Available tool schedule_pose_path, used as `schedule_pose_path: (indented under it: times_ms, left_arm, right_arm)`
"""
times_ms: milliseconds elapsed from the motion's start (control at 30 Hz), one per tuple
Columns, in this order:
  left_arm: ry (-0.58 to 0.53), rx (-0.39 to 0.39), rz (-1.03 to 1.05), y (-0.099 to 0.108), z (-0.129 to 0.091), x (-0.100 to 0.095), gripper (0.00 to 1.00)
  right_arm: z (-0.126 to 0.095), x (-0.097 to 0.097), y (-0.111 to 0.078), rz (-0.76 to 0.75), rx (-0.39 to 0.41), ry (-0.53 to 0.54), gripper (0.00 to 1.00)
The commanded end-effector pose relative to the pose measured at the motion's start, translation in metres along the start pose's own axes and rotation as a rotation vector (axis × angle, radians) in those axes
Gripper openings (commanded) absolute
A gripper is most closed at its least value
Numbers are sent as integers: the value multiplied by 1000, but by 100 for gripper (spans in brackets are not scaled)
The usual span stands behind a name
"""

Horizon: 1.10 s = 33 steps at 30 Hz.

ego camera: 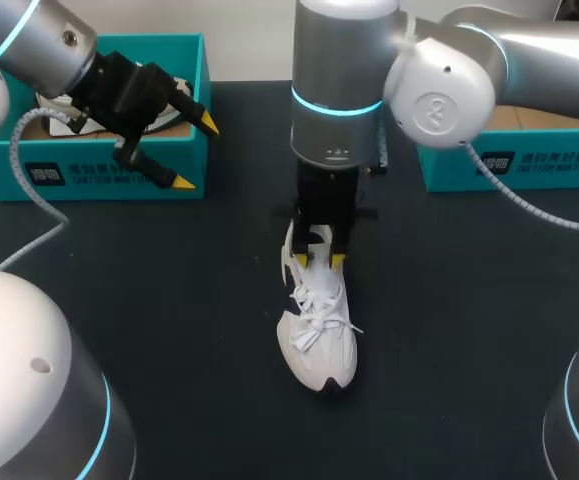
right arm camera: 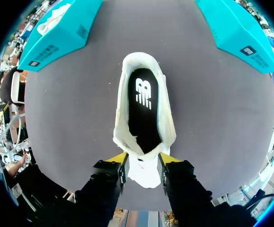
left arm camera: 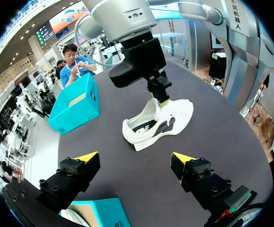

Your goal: Take the shoe out of the shoebox, open the shoe tongue, remove and reinsert the insole, then place the shoe into the shoebox

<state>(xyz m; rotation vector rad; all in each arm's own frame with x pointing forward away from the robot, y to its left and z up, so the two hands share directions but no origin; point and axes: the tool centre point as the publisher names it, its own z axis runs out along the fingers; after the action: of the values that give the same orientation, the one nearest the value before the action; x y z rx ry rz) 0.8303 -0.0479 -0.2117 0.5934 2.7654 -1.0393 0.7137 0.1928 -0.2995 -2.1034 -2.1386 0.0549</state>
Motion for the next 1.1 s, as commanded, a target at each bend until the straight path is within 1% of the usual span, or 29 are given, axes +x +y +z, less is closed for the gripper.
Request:
schedule_pose_path:
  times_ms: [33, 100, 167, 200, 267, 367, 433, 467, 567, 667, 733, 867, 933, 967, 1067, 1100]
  left_arm:
    - [0, -2, 0, 0, 0, 0, 100]
    - [0, -2, 0, 0, 0, 0, 100]
    - [0, -2, 0, 0, 0, 0, 100]
    - [0, -2, 0, 0, 0, 0, 100]
    - [0, -2, 0, 0, 0, 0, 100]
    - [0, -2, 0, 0, 0, 0, 100]
    - [0, -2, 0, 0, 0, 0, 100]
    - [0, -2, 0, 0, 0, 0, 100]
    - [0, -2, 0, 0, 0, 0, 100]
    - [0, -2, 0, 0, 0, 0, 100]
    - [0, -2, 0, 0, 0, 0, 100]
    - [0, -2, 0, 0, 0, 0, 100]
    - [0, -2, 0, 0, 0, 0, 100]
    - [0, -2, 0, 0, 0, 0, 100]
    - [0, -2, 0, 0, 0, 0, 100]
    - [0, -2, 0, 0, 0, 0, 100]
  right_arm:
    - [7, 3, 10, -15, 12, 6, 28]
    - [11, 2, 12, -23, 15, 11, 28]
    - [13, 1, 13, -26, 15, 13, 25]
    - [13, 0, 13, -32, 19, 6, 23]
    - [7, -2, 11, -25, 6, -9, 19]
    - [-6, -1, 4, -13, 2, -27, 20]
    - [-7, 0, -1, -11, 3, -24, 20]
    - [-7, 4, -2, -12, 6, -21, 17]
    - [3, 6, -2, -17, 19, 0, 17]
    - [12, 7, 2, -19, 17, 8, 13]
    - [18, 4, 6, -19, 16, 12, 6]
    - [27, -3, 14, -32, 15, 20, 2]
    - [27, -7, 18, -39, 17, 9, 1]
    - [23, -5, 20, -37, 5, 10, 1]
    - [17, -11, 18, -47, 0, -2, 2]
    - [14, -9, 18, -51, -2, -7, 3]
